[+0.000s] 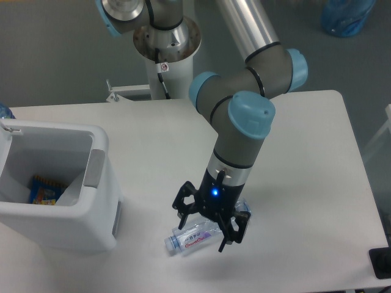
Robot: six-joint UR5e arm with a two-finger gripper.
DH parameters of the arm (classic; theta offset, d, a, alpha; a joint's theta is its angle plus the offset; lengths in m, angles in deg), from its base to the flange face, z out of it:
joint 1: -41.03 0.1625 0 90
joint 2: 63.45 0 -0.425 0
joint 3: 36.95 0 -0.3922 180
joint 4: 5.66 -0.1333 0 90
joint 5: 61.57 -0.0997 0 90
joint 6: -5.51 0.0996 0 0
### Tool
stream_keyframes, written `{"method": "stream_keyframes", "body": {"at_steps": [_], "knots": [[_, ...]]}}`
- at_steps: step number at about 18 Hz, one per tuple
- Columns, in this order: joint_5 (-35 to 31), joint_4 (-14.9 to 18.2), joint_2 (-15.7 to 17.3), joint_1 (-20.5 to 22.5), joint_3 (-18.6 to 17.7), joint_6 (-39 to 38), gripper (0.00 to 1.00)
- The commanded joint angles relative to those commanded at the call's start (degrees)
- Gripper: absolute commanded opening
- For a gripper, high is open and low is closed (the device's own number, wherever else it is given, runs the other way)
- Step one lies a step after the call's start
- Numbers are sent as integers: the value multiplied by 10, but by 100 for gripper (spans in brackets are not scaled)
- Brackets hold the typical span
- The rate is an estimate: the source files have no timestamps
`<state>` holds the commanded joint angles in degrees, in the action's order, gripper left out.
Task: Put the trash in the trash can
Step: 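Move the gripper back over the clear water bottle, then lower the gripper and close it around the bottle's cap end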
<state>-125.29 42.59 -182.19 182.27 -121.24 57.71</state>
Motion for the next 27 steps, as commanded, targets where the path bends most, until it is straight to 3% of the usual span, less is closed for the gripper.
{"method": "stream_keyframes", "body": {"at_steps": [7, 12, 17, 27], "knots": [[-117, 5, -9, -25, -28, 70, 100], [-124, 6, -28, -45, -20, 72, 100], [-196, 20, -40, -91, -31, 72, 100], [-232, 20, -67, -106, -29, 72, 100]]}}
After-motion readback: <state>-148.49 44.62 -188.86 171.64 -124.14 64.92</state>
